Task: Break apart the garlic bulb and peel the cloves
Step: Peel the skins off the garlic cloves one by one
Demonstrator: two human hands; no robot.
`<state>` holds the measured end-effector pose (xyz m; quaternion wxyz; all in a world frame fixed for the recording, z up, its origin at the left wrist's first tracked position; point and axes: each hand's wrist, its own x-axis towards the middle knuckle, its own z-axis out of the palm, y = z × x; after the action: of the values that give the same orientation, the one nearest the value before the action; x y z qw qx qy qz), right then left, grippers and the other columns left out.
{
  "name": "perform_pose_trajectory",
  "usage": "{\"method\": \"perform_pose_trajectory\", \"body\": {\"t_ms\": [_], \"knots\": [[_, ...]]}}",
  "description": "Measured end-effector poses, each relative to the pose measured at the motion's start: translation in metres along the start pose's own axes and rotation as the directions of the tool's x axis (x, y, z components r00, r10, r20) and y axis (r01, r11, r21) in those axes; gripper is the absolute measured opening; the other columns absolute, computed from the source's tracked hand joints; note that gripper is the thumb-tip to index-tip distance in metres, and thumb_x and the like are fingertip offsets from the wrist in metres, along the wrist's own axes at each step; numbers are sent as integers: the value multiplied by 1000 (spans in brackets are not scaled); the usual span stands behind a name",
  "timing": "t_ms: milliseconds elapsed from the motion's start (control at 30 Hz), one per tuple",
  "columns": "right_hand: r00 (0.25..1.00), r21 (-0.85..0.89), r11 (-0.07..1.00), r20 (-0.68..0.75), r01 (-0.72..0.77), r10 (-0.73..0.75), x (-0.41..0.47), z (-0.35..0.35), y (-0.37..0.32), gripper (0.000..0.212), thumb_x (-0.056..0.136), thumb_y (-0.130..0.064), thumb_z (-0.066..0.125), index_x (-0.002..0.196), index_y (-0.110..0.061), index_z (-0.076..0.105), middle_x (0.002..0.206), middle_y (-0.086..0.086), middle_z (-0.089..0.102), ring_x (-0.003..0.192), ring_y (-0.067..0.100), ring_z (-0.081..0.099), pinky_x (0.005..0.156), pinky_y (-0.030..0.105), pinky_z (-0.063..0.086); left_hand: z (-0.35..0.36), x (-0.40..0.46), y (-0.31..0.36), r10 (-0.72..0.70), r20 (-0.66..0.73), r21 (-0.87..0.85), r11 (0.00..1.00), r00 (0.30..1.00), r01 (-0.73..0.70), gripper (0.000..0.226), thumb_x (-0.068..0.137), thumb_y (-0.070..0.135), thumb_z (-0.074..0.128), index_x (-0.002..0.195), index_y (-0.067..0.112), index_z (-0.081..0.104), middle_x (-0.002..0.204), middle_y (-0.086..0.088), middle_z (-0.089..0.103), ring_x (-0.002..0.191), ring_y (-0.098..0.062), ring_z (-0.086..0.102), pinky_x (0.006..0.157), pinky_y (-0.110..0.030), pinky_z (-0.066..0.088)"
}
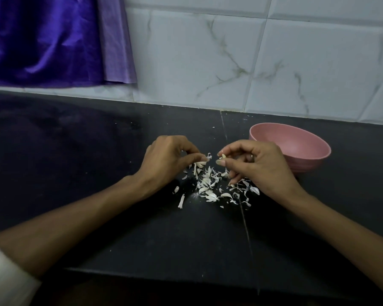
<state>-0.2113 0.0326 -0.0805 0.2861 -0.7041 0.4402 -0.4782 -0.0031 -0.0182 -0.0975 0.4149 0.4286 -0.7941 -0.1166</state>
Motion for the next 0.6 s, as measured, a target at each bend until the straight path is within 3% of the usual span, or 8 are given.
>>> {"method": "perform_pose_trajectory", "body": {"t_ms": [200, 367, 467, 533, 600], "knots": [[988, -127, 981, -13, 150, -153, 0, -2, -6, 11, 79, -6, 80, 85, -7, 70, 61, 7, 68, 54, 22, 69, 50, 28, 58, 2, -3, 1, 128, 24, 37, 991, 991, -129, 28, 80, 53, 63, 91, 32, 77, 93, 16, 66, 75, -8, 62, 66, -43, 53], [967, -271, 931, 5, 246, -254, 2, -9, -17, 15, 85, -5, 74, 101, -6, 73, 66, -15, 66, 50, 12, 66, 47, 28, 57, -2, -3, 14, 238, -2, 98, 967, 971, -236, 30, 87, 51, 59, 97, 29, 77, 103, 15, 65, 74, -8, 63, 63, -40, 54], [953, -378, 877, 47, 296, -301, -2, -20, -24, 19, 91, -6, 67, 109, -7, 72, 77, -17, 60, 51, 13, 64, 48, 21, 54, 0, -3, 25, 313, 61, 207, 925, 948, -318, 26, 90, 44, 60, 95, 24, 77, 103, 11, 68, 66, 0, 53, 59, -36, 53], [948, -439, 846, 50, 303, -314, -5, -31, -31, 16, 91, -6, 67, 106, -8, 73, 80, -18, 60, 52, 14, 64, 51, 16, 51, 1, -1, 37, 318, 102, 273, 902, 943, -334, 39, 88, 55, 56, 84, 22, 76, 96, 12, 69, 62, -2, 52, 55, -35, 51], [956, -464, 846, 7, 262, -292, -7, -44, -37, 10, 86, -9, 73, 96, -10, 75, 69, -23, 62, 54, 7, 64, 52, 13, 49, 3, 7, 48, 323, 127, 293, 891, 938, -347, 48, 89, 61, 51, 81, 20, 76, 93, 11, 70, 64, -8, 59, 54, -34, 50]]}}
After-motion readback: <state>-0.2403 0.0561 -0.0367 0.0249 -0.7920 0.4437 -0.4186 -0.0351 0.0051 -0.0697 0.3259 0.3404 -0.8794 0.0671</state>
